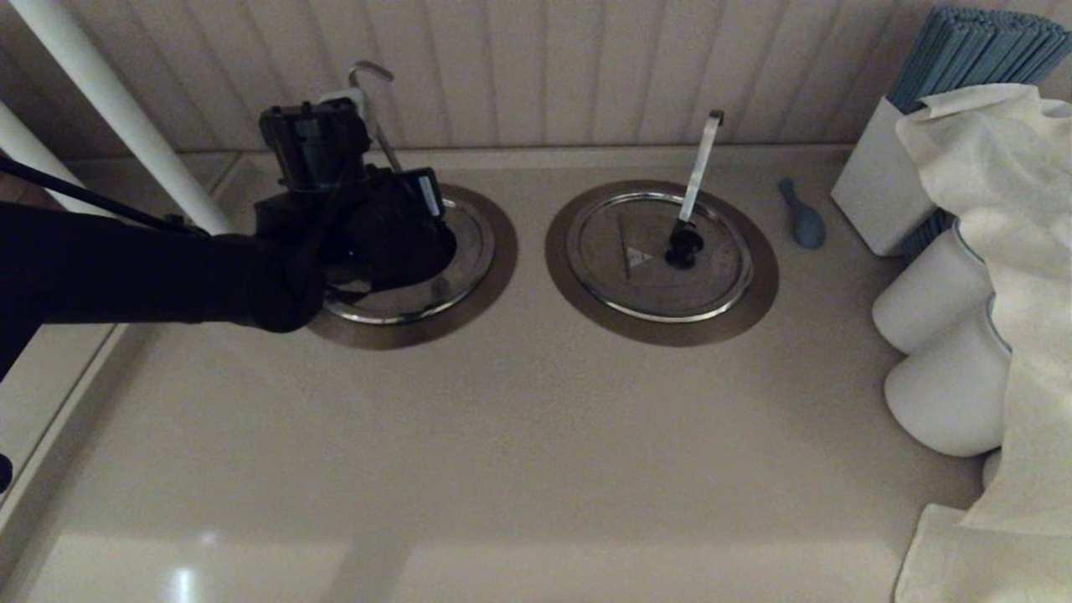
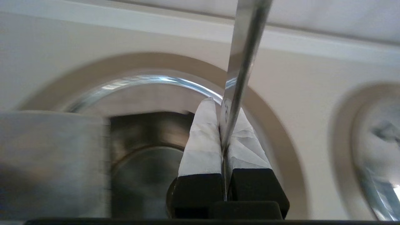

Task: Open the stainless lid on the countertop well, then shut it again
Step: Stir with a spoon

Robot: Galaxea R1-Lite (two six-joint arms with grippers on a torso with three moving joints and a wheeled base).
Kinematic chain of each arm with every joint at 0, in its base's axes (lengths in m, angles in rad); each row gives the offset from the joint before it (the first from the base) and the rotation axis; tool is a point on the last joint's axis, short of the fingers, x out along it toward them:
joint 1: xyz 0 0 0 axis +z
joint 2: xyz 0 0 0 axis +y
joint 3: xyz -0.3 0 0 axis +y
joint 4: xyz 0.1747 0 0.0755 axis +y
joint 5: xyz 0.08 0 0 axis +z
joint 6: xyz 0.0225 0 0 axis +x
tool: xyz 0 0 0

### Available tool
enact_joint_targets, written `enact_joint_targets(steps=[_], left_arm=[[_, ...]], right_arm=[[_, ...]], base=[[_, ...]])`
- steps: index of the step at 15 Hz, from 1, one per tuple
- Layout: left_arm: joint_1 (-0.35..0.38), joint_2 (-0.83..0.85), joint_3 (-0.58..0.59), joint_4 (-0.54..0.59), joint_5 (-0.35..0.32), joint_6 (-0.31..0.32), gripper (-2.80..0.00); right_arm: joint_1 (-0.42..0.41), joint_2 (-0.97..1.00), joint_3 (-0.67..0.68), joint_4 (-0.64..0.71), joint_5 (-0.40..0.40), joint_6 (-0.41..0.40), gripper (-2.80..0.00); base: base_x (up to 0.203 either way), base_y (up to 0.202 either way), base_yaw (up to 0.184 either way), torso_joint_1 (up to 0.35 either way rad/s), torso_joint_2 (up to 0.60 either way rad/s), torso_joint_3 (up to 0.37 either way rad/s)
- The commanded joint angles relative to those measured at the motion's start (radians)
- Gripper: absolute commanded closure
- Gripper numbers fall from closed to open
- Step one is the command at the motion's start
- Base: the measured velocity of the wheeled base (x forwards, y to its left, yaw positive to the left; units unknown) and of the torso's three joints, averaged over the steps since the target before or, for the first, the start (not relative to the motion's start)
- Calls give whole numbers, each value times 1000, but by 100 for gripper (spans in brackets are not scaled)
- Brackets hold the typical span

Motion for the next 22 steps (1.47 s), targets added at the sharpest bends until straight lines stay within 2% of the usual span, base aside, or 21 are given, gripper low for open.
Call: enact_joint_targets(steps=[1, 5, 8, 11, 16, 18, 20, 22], left_arm=[[-1, -15, 21, -3, 2, 0, 0], [5, -59, 101, -1, -69, 17, 0], [25, -29, 106, -3, -46, 135, 0], [28, -9, 91, -3, -27, 166, 0], [28, 70, -28, -6, 60, 146, 0], [17, 69, -31, -20, 61, 121, 0], [1, 66, -11, -119, 53, 115, 0], [-5, 57, 28, -147, 44, 117, 0]], right_arm=[[0, 2, 0, 0, 0, 0, 0], [0, 0, 0, 0, 0, 0, 0], [0, 2, 0, 0, 0, 0, 0], [1, 1, 0, 0, 0, 0, 0], [0, 0, 0, 0, 0, 0, 0], [0, 1, 0, 0, 0, -1, 0], [0, 0, 0, 0, 0, 0, 0], [0, 0, 0, 0, 0, 0, 0]], base=[[0, 0, 0, 0, 0, 0], [0, 0, 0, 0, 0, 0], [0, 0, 0, 0, 0, 0], [0, 0, 0, 0, 0, 0], [0, 0, 0, 0, 0, 0], [0, 0, 0, 0, 0, 0], [0, 0, 0, 0, 0, 0], [0, 0, 0, 0, 0, 0]])
